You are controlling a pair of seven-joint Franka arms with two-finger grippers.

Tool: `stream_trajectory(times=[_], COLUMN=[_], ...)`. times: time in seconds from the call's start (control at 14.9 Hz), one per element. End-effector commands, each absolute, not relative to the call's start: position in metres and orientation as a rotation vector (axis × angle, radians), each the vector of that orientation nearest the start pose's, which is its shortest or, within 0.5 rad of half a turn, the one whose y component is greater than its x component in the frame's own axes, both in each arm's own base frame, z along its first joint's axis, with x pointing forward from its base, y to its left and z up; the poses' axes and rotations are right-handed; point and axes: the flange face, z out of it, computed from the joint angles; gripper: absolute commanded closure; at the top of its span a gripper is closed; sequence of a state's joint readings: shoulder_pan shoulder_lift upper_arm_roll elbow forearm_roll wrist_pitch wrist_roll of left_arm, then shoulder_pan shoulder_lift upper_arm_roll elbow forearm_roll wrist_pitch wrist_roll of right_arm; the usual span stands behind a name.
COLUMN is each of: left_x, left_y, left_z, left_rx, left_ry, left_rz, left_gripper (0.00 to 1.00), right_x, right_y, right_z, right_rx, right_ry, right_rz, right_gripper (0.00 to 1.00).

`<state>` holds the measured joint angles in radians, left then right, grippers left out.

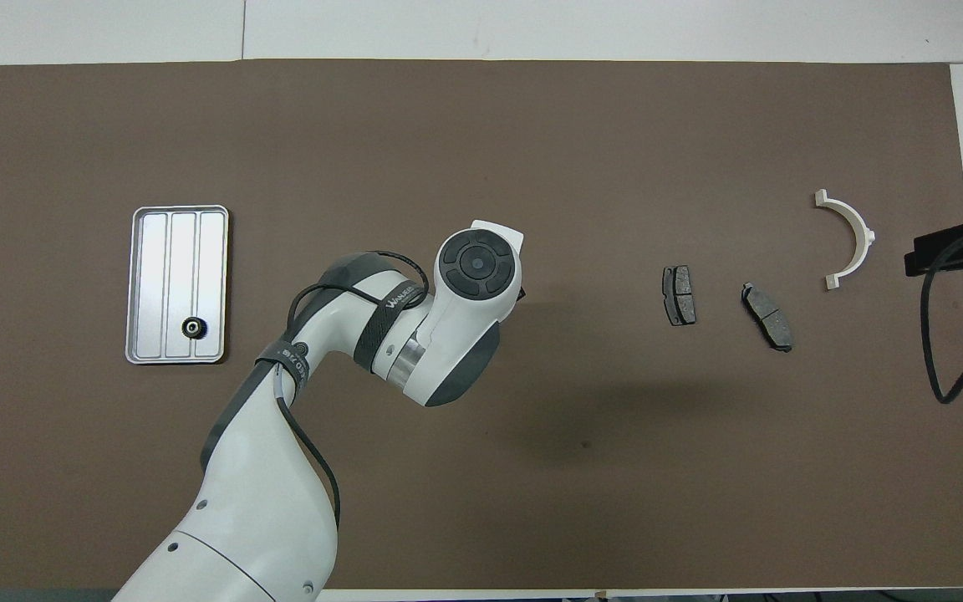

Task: Pick bearing gear from pile to tray

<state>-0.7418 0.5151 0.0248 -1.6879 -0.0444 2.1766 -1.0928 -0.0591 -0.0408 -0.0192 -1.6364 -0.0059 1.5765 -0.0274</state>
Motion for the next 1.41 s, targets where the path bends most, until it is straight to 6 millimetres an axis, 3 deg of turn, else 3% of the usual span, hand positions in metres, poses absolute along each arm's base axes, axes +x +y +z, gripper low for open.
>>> stream_trajectory(times=[0.0, 0.33, 0.6, 0.8, 1.07, 1.34], left_x=[0.5, 0.508, 0.529, 0.54, 0.551, 0.561], left_y=[-0.454, -0.444, -0.395, -0.344, -0.241, -0.148], left_z=[0.295, 0.309, 0.349, 0.361, 0.386, 0.379], left_rx=[-3.051, -3.028, -3.002, -3.007, -3.054, -3.084], left_ry=[-0.654, -0.677, -0.662, -0.617, -0.478, -0.301], left_rz=[0.022, 0.038, 0.065, 0.094, 0.118, 0.173], left_gripper=[1.0, 1.0, 1.0, 1.0, 1.0, 1.0], right_x=[0.532, 0.532, 0.532, 0.531, 0.531, 0.531], right_y=[-0.048, -0.048, -0.048, -0.047, -0.048, -0.047], right_z=[0.615, 0.615, 0.616, 0.616, 0.616, 0.616], right_rx=[-3.135, -3.135, -3.135, -3.135, -3.135, -3.135], right_ry=[0.065, 0.063, 0.065, 0.06, 0.063, 0.06], right_rz=[0.036, 0.036, 0.036, 0.038, 0.038, 0.038], right_gripper=[0.0, 0.0, 0.0, 0.0, 0.0, 0.0])
